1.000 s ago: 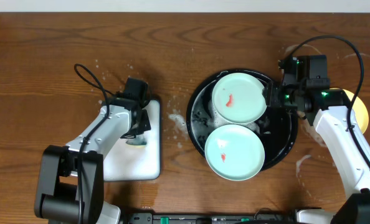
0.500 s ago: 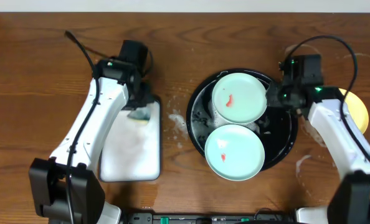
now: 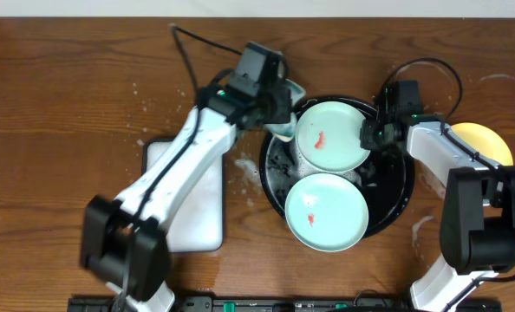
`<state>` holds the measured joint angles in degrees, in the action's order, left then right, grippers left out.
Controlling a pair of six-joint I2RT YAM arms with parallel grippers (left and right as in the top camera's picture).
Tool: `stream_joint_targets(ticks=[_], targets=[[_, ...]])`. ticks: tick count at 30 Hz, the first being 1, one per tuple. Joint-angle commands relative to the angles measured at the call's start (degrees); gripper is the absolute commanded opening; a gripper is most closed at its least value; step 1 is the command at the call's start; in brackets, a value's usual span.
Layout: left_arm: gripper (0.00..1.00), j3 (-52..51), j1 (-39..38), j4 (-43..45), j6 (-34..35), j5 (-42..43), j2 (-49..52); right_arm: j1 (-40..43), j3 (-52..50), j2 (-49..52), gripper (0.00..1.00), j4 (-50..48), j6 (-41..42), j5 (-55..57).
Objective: Clean dirty plates on tray and stack at the side
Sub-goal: 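Scrub the pale green plate with the sponge in the left gripper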
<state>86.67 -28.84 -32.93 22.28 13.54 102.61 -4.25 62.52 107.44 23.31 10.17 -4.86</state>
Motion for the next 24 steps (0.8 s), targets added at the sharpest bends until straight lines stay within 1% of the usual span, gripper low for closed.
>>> stream_joint_targets(ticks=[1, 3, 8, 10, 13, 16, 18, 19, 21, 24], targets=[[0.07, 3.0, -1.8, 2.5, 2.6, 5.9, 7.0, -0.2, 0.2, 0.6, 0.09, -0.3, 0.3, -1.6], [0.07, 3.1, -3.1, 5.0, 5.0, 7.0, 10.0, -0.2, 0.2, 0.6, 0.01, -0.2, 0.3, -1.6], [0.07, 3.1, -6.7, 10.8, 9.8, 8.9, 17.2, -0.2, 0.2, 0.6, 0.01, 0.5, 0.5, -1.6], [0.07, 3.1, -8.0, 14.0, 10.1, 9.7, 19.7, -0.3, 0.2, 0.6, 0.01, 0.7, 0.5, -1.6], [0.08, 3.1, -9.2, 17.5, 12.2, 9.6, 22.7, -0.3, 0.2, 0.6, 0.01, 1.1, 0.5, -1.6], [0.07, 3.1, -9.5, 19.6, 12.1, 8.9, 25.1, -0.3, 0.2, 0.6, 0.01, 1.5, 0.5, -1.6], [0.07, 3.1, -9.3, 18.8, 10.0, 5.5, 26.3, -0.3, 0.2, 0.6, 0.01, 1.9, 0.5, -1.6], [0.07, 3.1, -9.0, 16.5, 6.8, -0.3, 26.5, -0.3, 0.2, 0.6, 0.01, 2.3, 0.5, -1.6], [0.07, 3.1, -8.6, 13.5, 4.0, -9.3, 26.3, -0.3, 0.2, 0.6, 0.01, 2.9, 0.4, -1.6], [0.07, 3.7, -7.8, 9.5, 0.3, -18.6, 25.5, -0.3, 0.2, 0.6, 0.01, 3.3, -0.1, -1.6]])
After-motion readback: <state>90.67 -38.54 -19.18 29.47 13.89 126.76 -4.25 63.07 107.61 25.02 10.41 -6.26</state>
